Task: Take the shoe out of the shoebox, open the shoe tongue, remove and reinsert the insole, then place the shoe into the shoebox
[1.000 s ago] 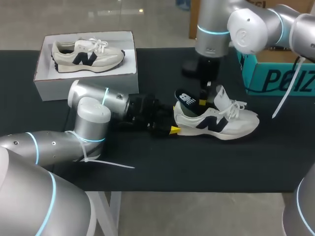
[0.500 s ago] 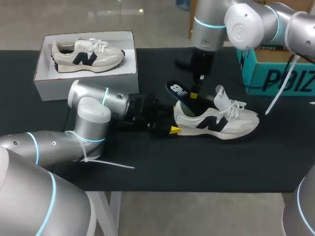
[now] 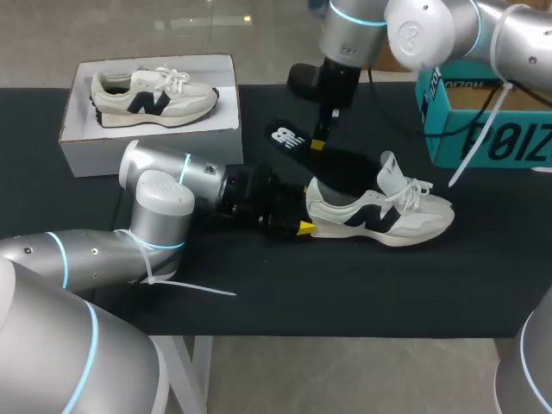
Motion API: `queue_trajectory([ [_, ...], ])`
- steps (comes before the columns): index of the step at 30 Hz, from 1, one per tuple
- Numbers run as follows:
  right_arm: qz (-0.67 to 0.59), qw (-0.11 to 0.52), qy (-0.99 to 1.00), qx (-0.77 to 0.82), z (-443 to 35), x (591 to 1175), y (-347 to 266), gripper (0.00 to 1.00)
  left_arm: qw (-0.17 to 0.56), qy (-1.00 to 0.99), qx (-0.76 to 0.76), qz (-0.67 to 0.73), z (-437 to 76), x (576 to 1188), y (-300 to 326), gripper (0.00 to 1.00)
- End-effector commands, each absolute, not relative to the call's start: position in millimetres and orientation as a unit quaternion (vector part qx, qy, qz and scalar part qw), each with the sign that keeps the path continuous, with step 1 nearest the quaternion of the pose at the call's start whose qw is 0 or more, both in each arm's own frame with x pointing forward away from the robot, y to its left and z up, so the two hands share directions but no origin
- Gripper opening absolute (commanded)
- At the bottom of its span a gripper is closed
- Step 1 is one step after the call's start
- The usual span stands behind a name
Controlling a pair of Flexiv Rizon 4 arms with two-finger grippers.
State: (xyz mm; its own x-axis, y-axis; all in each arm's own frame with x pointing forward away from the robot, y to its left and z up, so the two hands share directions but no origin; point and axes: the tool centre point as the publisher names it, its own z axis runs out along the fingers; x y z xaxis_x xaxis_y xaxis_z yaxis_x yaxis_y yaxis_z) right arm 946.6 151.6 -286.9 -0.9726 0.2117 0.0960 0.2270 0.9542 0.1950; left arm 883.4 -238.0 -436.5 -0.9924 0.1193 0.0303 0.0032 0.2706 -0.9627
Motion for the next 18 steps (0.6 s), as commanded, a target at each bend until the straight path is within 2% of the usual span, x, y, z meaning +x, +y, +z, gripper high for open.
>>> queue_trajectory([
  [1, -0.091, 0.026, -0.988, -0.119, -262.4, 953.2, 158.0, 0.00, 0.049, -0.797, -0.039, 0.601, -439.6, 884.1, -238.9, 0.00],
  [10, -0.106, -0.003, -0.988, -0.110, -187.9, 964.1, 158.2, 0.00, 0.049, -0.797, -0.039, 0.601, -439.6, 884.1, -238.9, 0.00],
  [18, -0.106, -0.003, -0.988, -0.110, -187.9, 964.1, 158.2, 0.00, 0.049, -0.797, -0.039, 0.601, -439.6, 884.1, -238.9, 0.00],
])
